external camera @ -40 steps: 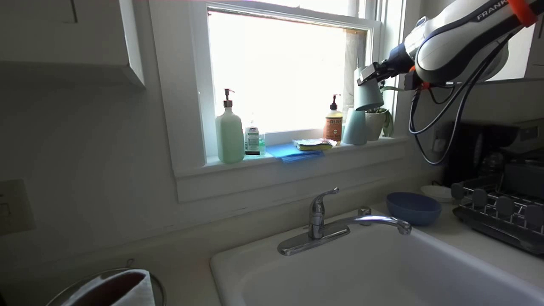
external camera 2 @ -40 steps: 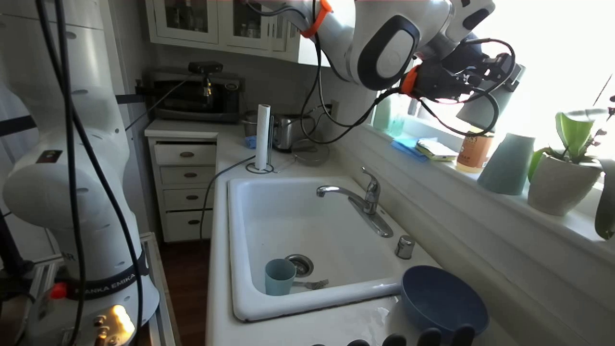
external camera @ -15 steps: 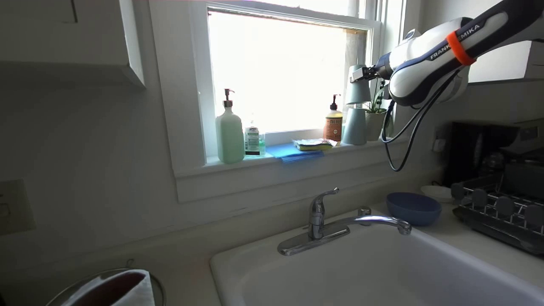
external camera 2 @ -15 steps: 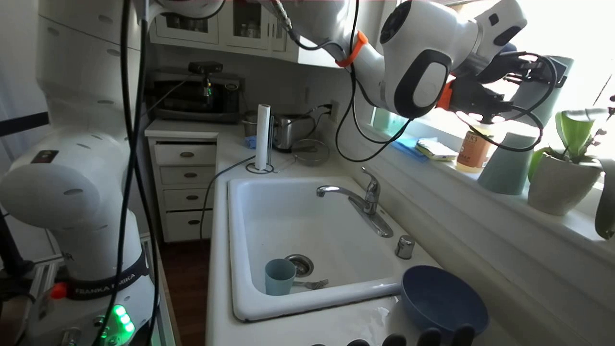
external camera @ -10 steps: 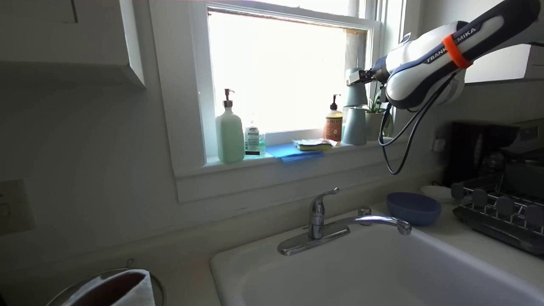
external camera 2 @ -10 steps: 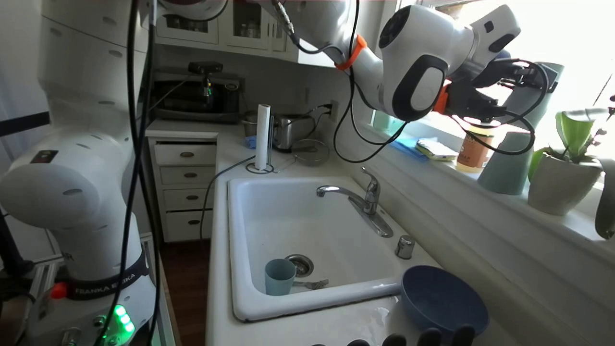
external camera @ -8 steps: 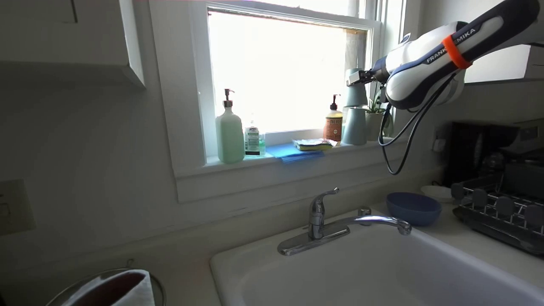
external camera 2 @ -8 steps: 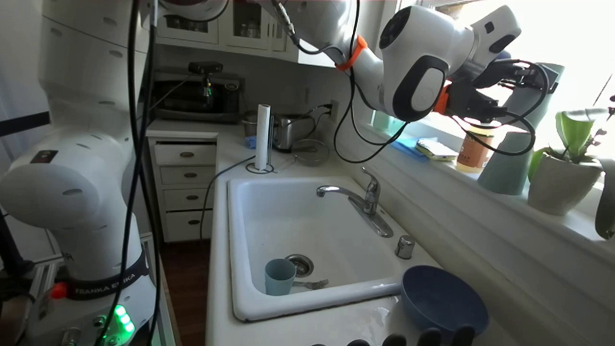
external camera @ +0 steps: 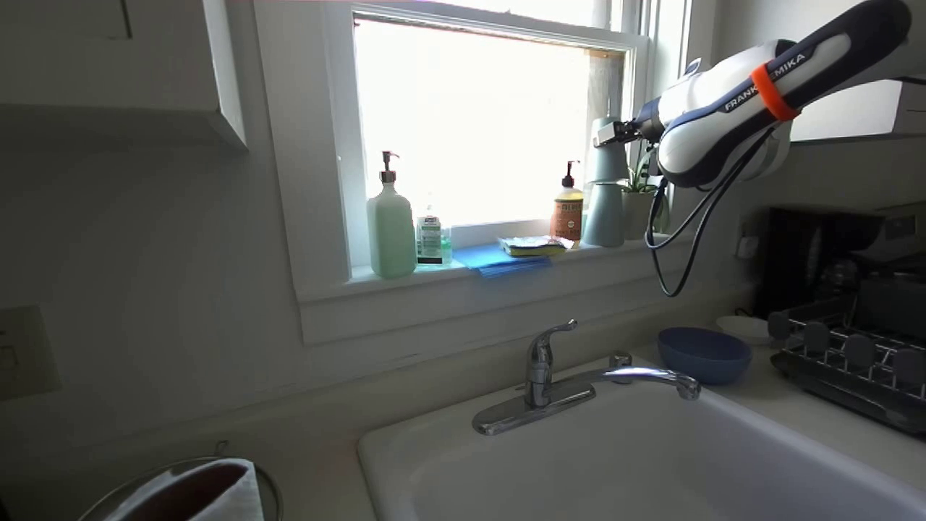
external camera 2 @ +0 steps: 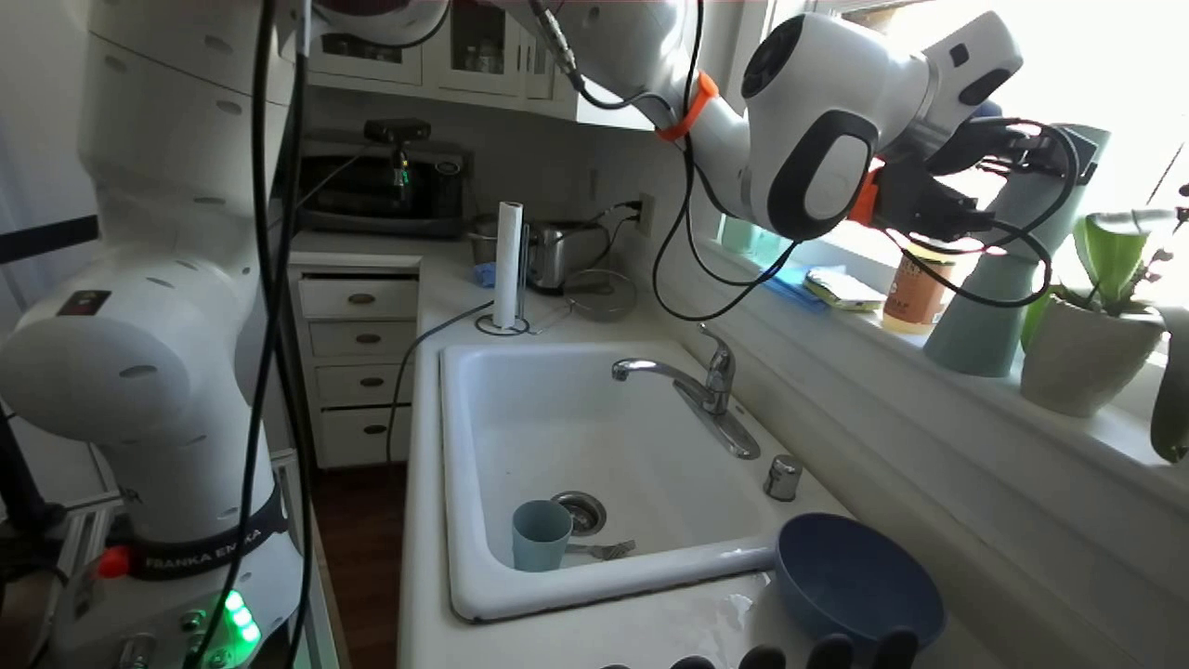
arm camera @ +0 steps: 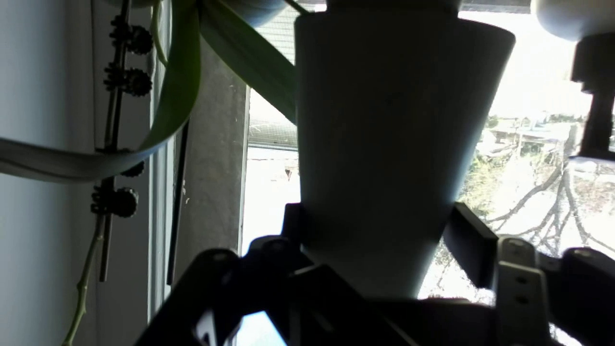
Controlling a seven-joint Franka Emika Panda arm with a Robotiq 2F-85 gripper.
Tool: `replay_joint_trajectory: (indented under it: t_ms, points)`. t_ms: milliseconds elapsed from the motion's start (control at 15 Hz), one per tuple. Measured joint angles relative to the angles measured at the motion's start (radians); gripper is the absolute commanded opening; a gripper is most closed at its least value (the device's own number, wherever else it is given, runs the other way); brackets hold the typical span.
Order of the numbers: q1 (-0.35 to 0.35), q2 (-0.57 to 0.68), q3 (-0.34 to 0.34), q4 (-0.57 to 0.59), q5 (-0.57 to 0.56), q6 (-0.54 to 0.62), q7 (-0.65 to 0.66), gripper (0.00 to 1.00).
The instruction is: Put the grey cup on the window edge
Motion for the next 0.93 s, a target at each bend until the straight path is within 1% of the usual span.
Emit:
replay_joint_trajectory:
  t_ms: [400,733,933]
  points:
    - [-0.002,0.016,0.0,0.0,-0.001,0.0,0.0,0.5]
    - [-0.023,0.016,0.036,0.0,-0.013,-0.001,0.0,0.5]
    - [-0.03,0.018,0.045,0.0,-0.019,-0.001,0.0,0.5]
